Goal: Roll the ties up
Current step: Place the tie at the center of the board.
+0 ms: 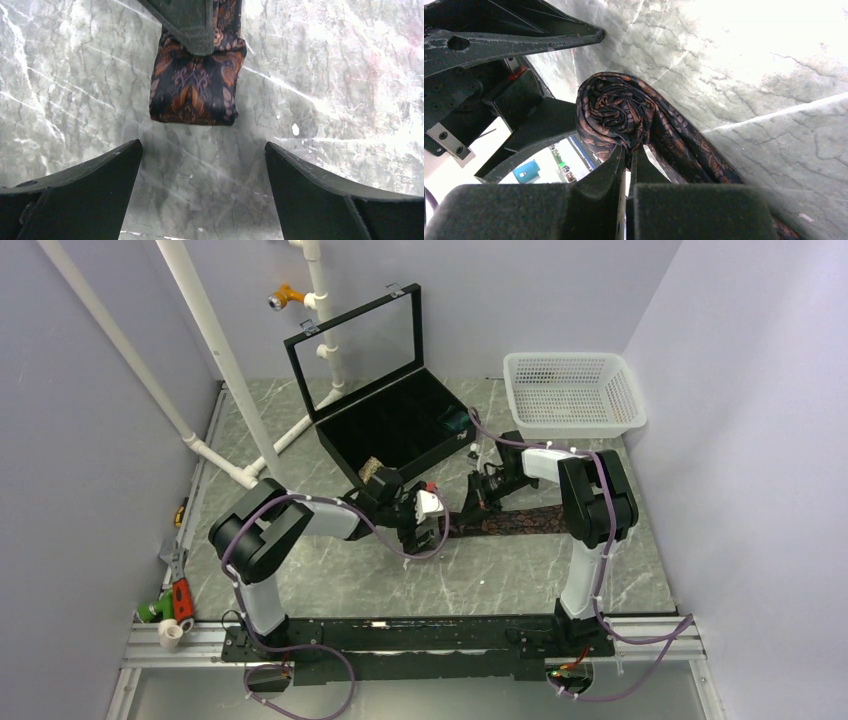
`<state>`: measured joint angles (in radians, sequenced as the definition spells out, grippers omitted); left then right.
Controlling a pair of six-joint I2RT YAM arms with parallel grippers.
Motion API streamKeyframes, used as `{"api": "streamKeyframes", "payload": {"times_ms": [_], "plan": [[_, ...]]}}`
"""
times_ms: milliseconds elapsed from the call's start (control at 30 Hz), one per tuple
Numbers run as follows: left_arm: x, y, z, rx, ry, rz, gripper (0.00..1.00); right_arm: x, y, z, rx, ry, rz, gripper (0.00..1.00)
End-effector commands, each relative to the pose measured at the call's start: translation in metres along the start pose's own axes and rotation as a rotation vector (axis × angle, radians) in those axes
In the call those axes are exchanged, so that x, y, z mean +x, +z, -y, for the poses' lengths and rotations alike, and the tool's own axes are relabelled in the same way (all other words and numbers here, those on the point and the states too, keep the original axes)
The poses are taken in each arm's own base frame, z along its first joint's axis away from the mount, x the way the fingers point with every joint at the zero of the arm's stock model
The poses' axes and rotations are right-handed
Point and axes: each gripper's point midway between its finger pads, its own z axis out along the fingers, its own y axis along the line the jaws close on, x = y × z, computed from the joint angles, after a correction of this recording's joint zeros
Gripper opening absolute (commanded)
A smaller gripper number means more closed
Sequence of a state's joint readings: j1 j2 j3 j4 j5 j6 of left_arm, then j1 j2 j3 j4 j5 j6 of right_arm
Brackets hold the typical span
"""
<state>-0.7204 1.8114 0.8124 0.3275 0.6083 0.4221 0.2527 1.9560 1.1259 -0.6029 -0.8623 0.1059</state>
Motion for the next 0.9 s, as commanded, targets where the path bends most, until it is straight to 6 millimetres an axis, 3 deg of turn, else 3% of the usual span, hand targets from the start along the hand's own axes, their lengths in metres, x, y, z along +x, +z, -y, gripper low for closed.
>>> {"api": "streamKeyframes", "payload": {"times_ms": [0, 333, 633, 767, 867], "plan": [[-0.031, -0.005, -0.004, -0.013, 0.058, 0.135, 1.0, 0.007, 0.001, 0.075, 0.332, -0.048, -0.026, 0.0], [-0.047, 0.021, 0.002, 0.032, 0.04, 0.244, 0.99, 0.008, -0.01, 0.099, 0.472, -0.032, -0.043, 0.0], [-0.061, 0.054, 0.001, 0.048, 0.006, 0.307, 0.98, 0.008, -0.008, 0.098, 0.449, -0.068, -0.048, 0.0], [-0.054, 0.071, -0.001, 0.049, -0.054, 0.276, 0.81, 0.005, -0.005, 0.089, 0.404, -0.104, -0.046, 0.0], [-0.039, 0.076, 0.001, 0.067, -0.076, 0.225, 0.58, -0.003, -0.002, 0.077, 0.356, -0.12, -0.04, 0.0]]}}
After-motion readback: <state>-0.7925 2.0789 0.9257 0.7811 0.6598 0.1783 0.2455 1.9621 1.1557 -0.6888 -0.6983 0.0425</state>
